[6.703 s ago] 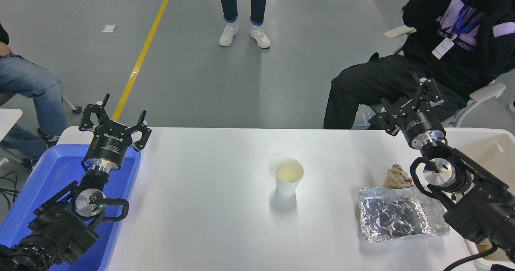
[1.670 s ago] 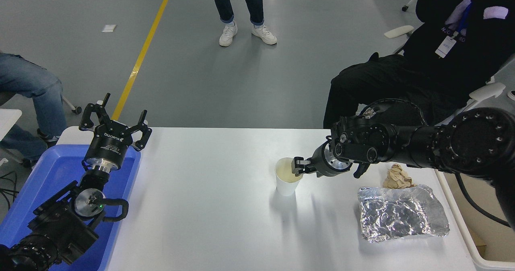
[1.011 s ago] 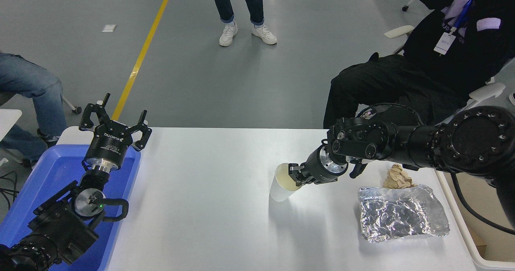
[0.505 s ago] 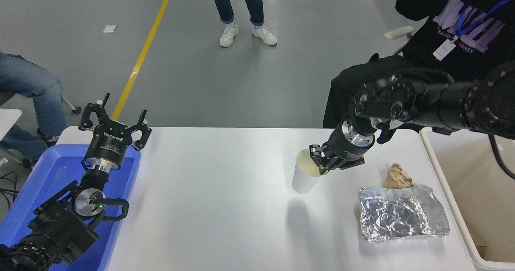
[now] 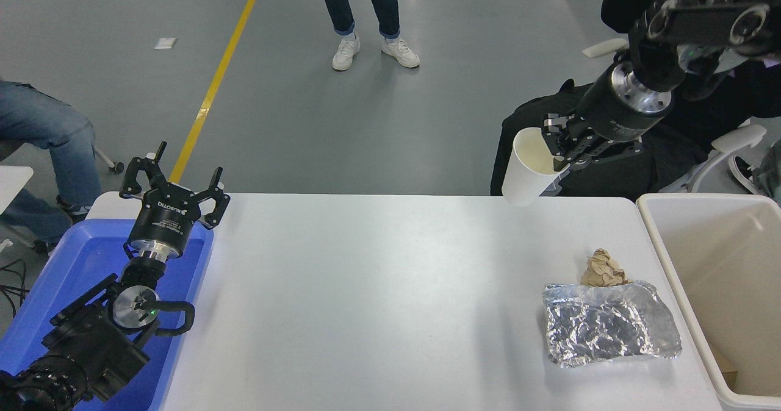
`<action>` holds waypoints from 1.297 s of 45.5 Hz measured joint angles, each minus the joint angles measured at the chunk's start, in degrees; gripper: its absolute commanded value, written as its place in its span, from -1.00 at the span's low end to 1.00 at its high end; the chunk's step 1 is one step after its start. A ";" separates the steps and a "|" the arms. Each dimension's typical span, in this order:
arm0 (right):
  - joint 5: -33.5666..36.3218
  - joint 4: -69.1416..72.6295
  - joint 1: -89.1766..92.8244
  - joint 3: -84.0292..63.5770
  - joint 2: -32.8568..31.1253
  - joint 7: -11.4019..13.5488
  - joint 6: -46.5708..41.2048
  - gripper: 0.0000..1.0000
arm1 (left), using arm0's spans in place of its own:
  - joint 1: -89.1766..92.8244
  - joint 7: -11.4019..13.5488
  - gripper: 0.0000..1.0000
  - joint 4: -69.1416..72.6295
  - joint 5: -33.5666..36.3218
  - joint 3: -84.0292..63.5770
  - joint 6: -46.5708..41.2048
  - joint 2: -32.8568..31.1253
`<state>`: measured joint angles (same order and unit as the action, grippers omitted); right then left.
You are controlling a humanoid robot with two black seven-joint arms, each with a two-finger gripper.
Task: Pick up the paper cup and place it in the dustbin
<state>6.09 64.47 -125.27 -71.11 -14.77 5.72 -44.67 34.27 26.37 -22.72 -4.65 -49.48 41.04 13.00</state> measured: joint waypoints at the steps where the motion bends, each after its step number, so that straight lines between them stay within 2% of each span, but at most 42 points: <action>1: -0.01 0.34 -0.59 -0.24 -0.18 0.00 -0.01 -1.00 | 0.00 0.00 0.96 0.00 0.00 0.00 0.00 0.00; 28: -2.24 3.52 -7.06 -8.71 -5.30 0.16 -0.31 -1.00 | -0.06 0.00 0.96 0.05 -0.10 0.00 -0.06 0.06; 49: -10.96 -0.06 -2.06 -13.11 -26.20 0.17 -0.33 -1.00 | 0.01 0.00 0.96 0.04 -0.16 0.00 -0.14 0.08; 59: -12.81 -3.90 7.51 -11.19 -31.86 0.04 4.17 -1.00 | 0.00 0.00 0.96 0.05 -0.18 -0.02 -0.16 0.08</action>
<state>-6.71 60.57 -117.76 -82.30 -46.63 5.76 -40.50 34.27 26.37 -22.68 -4.82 -49.50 40.87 13.08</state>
